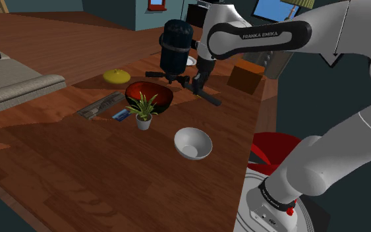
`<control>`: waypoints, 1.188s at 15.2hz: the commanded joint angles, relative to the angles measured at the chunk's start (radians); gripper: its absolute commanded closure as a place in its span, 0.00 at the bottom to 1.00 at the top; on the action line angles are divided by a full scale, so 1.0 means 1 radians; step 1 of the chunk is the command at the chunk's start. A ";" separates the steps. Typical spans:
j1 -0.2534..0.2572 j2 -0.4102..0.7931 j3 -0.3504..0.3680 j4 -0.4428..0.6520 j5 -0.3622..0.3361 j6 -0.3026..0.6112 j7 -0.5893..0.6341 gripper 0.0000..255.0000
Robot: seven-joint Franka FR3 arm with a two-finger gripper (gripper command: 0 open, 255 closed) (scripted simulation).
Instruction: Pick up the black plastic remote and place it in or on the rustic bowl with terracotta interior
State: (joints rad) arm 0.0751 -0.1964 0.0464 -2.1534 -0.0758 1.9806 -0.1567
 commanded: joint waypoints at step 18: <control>0.142 0.740 0.081 0.969 -0.073 -0.250 0.200 1.00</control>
State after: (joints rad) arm 0.2054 0.4988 0.1270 -1.2545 -0.1446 1.7568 0.0359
